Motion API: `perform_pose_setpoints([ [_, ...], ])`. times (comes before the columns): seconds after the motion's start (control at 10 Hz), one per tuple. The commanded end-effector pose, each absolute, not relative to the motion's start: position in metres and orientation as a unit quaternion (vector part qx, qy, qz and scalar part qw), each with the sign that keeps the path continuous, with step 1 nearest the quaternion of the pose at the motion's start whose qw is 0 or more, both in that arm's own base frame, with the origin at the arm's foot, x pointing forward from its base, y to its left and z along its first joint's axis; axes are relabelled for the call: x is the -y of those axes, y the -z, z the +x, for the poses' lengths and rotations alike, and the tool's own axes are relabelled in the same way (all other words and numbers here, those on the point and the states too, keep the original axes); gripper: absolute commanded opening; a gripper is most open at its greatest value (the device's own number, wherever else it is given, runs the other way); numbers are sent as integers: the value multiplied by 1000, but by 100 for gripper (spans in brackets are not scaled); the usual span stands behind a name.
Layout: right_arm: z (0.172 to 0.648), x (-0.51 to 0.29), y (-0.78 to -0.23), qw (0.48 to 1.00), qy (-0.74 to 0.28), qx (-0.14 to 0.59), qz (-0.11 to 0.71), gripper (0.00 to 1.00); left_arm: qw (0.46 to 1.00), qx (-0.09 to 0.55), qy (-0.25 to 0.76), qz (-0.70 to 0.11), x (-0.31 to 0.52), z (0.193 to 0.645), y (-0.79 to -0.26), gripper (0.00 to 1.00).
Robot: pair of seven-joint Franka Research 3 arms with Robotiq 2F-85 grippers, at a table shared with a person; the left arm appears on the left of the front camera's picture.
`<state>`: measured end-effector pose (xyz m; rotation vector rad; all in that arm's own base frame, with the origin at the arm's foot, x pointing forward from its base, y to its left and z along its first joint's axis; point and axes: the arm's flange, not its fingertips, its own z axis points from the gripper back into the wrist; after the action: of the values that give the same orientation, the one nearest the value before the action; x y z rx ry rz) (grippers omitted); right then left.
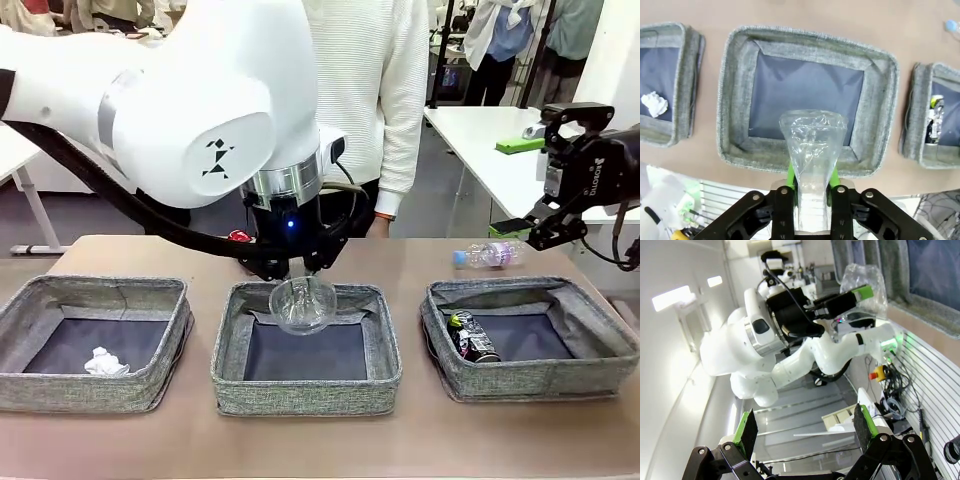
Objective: Sort the waste into the appropriate baskets.
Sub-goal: Place the picked waste into the Fabric basket indicated by the person.
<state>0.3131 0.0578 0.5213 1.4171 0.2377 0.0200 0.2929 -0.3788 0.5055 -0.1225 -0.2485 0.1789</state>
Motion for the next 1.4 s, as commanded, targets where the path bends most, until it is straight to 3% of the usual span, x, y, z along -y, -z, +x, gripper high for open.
perform_pose_setpoints([
  [0.0, 313, -59, -523, 746, -10, -107, 658, 100, 982, 137, -116, -66, 381, 292, -500, 82],
  [0.1, 313, -59, -523, 746, -10, -107, 658, 100, 981, 139, -117, -68, 381, 292, -502, 100],
  [0.8, 313, -59, -523, 746, -10, -107, 658, 100, 983, 119, -117, -79, 374, 298, -509, 100],
  [1.0, 313, -59, -523, 746, -10, -107, 658, 100, 983, 48, -82, -154, 357, 303, -526, 100],
  [1.3, 313, -59, -523, 746, -10, -107, 658, 100, 941, -87, 36, -324, 276, 313, -566, 100],
])
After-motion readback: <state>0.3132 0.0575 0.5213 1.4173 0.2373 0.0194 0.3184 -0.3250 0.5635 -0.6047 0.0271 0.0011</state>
